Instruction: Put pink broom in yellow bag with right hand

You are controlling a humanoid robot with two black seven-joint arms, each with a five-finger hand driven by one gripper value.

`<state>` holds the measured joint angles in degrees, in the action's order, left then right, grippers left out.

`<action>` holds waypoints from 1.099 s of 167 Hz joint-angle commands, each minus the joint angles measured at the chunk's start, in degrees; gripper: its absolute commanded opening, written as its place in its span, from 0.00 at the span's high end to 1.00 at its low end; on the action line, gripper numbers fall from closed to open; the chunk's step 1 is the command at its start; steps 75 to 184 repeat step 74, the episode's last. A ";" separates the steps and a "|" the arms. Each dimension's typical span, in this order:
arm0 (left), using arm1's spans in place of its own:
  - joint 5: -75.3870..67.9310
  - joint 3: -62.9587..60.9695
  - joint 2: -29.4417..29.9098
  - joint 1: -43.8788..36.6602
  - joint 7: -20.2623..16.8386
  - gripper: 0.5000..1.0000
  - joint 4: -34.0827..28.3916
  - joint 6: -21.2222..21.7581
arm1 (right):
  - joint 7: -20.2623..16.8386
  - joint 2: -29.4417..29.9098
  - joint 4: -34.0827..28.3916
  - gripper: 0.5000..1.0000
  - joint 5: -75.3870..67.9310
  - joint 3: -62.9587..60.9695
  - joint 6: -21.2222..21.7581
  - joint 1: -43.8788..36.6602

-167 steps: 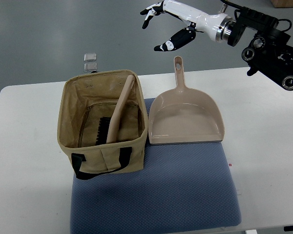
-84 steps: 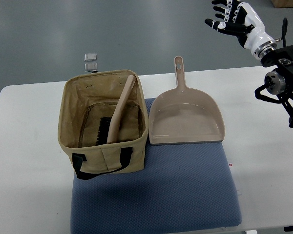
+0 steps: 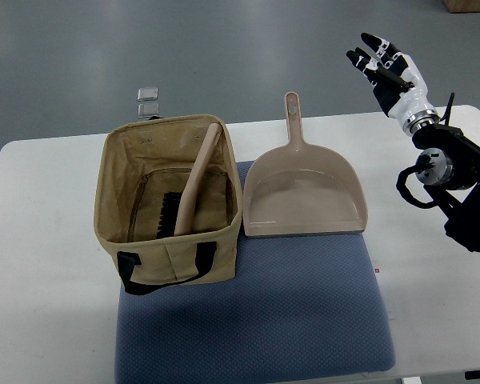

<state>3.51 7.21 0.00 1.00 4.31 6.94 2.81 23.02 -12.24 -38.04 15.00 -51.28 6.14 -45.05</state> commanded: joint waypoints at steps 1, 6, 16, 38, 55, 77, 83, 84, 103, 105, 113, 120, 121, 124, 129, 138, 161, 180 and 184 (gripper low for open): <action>0.01 0.00 0.00 -0.03 0.00 0.00 0.00 0.00 | 0.98 0.46 0.16 0.14 -0.06 -0.92 -0.16 0.84; 0.01 0.00 0.00 0.05 0.00 0.00 0.00 0.00 | 0.98 0.46 0.16 0.14 -0.06 -0.92 -0.16 0.93; 0.01 0.00 0.00 -0.03 0.00 0.00 0.00 0.00 | 0.98 0.46 0.24 0.14 -0.06 -0.83 -0.25 1.02; 0.01 0.00 0.00 -0.03 0.00 0.00 0.00 0.00 | 0.98 0.64 0.59 0.14 0.03 -0.66 -1.66 1.11; 0.01 0.00 0.00 0.05 0.00 0.00 0.00 0.00 | 0.89 0.73 0.68 0.14 0.03 -0.39 -3.50 1.19; 0.01 0.00 0.00 -0.03 0.00 0.00 0.00 0.00 | 1.24 0.73 0.68 0.14 0.03 -0.48 -4.47 1.54; 0.01 0.00 0.00 -0.03 0.00 0.00 0.00 0.00 | 1.24 0.73 0.68 0.14 0.03 -0.48 -4.47 1.54; 0.01 0.00 0.00 -0.03 0.00 0.00 0.00 0.00 | 1.24 0.73 0.68 0.14 0.03 -0.48 -4.47 1.54; 0.01 0.00 0.00 -0.03 0.00 0.00 0.00 0.00 | 1.24 0.73 0.68 0.14 0.03 -0.48 -4.47 1.54; 0.01 0.00 0.00 -0.03 0.00 0.00 0.00 0.00 | 1.24 0.73 0.68 0.14 0.03 -0.48 -4.47 1.54; 0.01 0.00 0.00 -0.03 0.00 0.00 0.00 0.00 | 1.24 0.73 0.68 0.14 0.03 -0.48 -4.47 1.54; 0.01 0.00 0.00 -0.03 0.00 0.00 0.00 0.00 | 1.24 0.73 0.68 0.14 0.03 -0.48 -4.47 1.54; 0.01 0.00 0.00 -0.03 0.00 0.00 0.00 0.00 | 1.24 0.73 0.68 0.14 0.03 -0.48 -4.47 1.54; 0.01 0.00 0.00 -0.03 0.00 0.00 0.00 0.00 | 1.24 0.73 0.68 0.14 0.03 -0.48 -4.47 1.54; 0.01 0.00 0.00 -0.03 0.00 0.00 0.00 0.00 | 1.24 0.73 0.68 0.14 0.03 -0.48 -4.47 1.54; 0.01 0.00 0.00 -0.03 0.00 0.00 0.00 0.00 | 1.24 0.73 0.68 0.14 0.03 -0.48 -4.47 1.54; 0.01 0.00 0.00 -0.03 0.00 0.00 0.00 0.00 | 1.24 0.73 0.68 0.14 0.03 -0.48 -4.47 1.54; 0.01 0.00 0.00 -0.03 0.00 0.00 0.00 0.00 | 1.24 0.73 0.68 0.14 0.03 -0.48 -4.47 1.54; 0.01 0.00 0.00 -0.03 0.00 0.00 0.00 0.00 | 1.24 0.73 0.68 0.14 0.03 -0.48 -4.47 1.54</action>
